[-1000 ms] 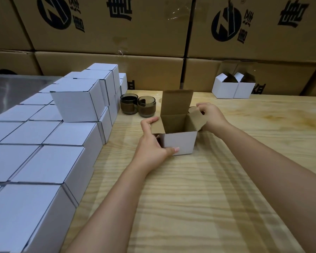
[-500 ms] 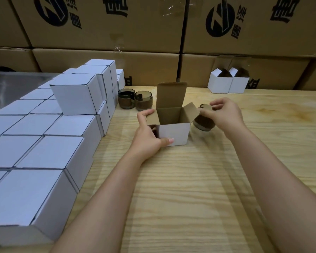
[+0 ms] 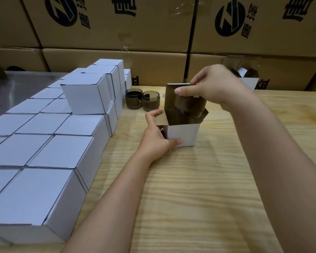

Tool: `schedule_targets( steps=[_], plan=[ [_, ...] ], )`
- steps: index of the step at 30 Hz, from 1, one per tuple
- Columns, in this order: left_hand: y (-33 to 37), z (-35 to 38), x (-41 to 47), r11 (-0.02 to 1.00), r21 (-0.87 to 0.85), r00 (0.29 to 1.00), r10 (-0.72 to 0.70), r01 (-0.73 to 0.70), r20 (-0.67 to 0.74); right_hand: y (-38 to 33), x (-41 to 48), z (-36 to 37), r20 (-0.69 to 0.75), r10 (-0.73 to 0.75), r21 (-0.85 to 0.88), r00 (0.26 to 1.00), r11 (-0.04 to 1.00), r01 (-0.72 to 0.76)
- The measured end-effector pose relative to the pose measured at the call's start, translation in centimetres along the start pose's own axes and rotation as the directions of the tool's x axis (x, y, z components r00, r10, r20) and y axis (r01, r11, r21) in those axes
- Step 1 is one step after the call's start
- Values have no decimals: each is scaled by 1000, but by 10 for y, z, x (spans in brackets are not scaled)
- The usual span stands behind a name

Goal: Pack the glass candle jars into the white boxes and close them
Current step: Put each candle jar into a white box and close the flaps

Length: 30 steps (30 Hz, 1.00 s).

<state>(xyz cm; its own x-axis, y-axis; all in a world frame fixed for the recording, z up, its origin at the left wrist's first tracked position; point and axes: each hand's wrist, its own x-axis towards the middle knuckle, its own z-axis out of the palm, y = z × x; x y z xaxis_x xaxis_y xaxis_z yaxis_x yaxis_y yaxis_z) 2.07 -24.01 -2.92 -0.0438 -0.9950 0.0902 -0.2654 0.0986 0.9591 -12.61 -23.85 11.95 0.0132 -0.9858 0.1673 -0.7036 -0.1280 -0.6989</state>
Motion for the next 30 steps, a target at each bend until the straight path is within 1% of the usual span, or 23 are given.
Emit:
schedule_targets(
  steps=[5,8,12,15,18,22,24,28,30],
  plan=[
    [-1,0,0,1000,6,1000,13,-13,4,-1,3,34,-76,3,-109,997,994,-12],
    [-1,1,-1,1000,18,1000,25,-25,-10,8,6,48,-100,12,-133,995,991,-25],
    [0,0,-2,999,19,999,37,-37,-10,17,6,55,-75,34,-186,997,981,-47],
    [0,0,-3,999,23,999,43,-42,-15,23,2,61,-70,3,-305,998,952,-24],
    [0,0,-3,998,34,999,49,-48,-20,30,-2,68,-48,-15,-383,999,924,-5],
    [1,1,-3,998,41,998,50,-49,-23,41,-2,75,38,-17,-540,999,841,35],
    [0,2,-2,998,40,998,52,-51,-29,42,-2,78,43,-14,-600,999,799,37],
    [-1,3,-1,999,29,998,44,-43,-39,35,1,84,-5,38,-616,999,787,-33],
    [-2,2,0,999,18,998,44,-43,-40,31,2,87,-6,53,-619,999,784,-45]
  ],
)
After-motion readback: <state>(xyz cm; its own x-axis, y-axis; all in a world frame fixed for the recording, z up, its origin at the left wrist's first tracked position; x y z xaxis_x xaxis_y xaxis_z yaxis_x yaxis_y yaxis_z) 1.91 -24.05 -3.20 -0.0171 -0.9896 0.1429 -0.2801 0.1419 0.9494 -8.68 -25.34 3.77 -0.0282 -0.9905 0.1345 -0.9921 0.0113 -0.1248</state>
